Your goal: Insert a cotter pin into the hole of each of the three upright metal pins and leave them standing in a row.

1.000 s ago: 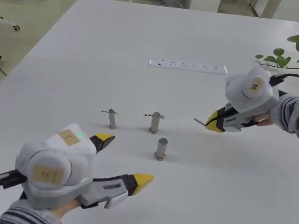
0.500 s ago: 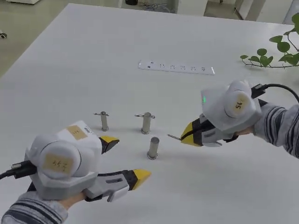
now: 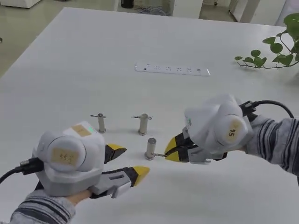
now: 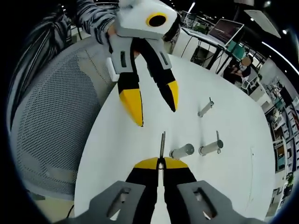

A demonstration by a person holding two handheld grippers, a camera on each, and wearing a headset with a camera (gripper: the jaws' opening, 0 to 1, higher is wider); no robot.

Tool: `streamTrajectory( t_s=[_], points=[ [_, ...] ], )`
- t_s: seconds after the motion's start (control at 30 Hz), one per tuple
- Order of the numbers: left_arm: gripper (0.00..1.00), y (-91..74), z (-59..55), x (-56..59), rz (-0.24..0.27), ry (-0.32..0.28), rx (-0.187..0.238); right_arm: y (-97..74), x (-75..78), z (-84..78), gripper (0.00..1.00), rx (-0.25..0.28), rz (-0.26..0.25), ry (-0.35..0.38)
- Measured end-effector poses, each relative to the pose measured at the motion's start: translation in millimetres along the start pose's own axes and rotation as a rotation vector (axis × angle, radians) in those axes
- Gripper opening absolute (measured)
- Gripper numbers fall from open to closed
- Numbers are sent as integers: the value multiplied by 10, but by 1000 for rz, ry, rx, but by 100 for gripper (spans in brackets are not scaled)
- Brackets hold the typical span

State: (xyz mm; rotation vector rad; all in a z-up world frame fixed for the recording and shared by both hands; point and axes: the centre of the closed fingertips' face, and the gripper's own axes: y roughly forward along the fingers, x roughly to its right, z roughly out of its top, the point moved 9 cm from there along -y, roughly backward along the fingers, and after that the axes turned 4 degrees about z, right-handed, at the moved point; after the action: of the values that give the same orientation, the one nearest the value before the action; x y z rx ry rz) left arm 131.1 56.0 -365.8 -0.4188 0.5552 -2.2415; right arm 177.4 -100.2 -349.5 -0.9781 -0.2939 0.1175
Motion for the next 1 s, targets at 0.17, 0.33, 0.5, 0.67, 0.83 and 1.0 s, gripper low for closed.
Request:
streamTrajectory(
  t_s=[0.17,0.33,0.5,0.67,0.83,1.0],
  points=[
    [27,13,-5,51,-25,-46,-2,19,-77,65,0,5,-2,-43],
    [17,23,-3,108,-72,-139,12,6,-130,123,0,12,-4,-65],
    [7,29,-7,146,-99,-171,10,-10,-163,159,0,19,-8,-72],
    [2,27,-4,174,-108,-188,17,-25,-176,186,0,20,-7,-75],
    [1,26,9,184,-119,-210,25,-36,-176,191,0,16,-10,-80],
    [1,26,24,194,-130,-233,43,-42,-174,193,0,15,-13,-82]
  ],
)
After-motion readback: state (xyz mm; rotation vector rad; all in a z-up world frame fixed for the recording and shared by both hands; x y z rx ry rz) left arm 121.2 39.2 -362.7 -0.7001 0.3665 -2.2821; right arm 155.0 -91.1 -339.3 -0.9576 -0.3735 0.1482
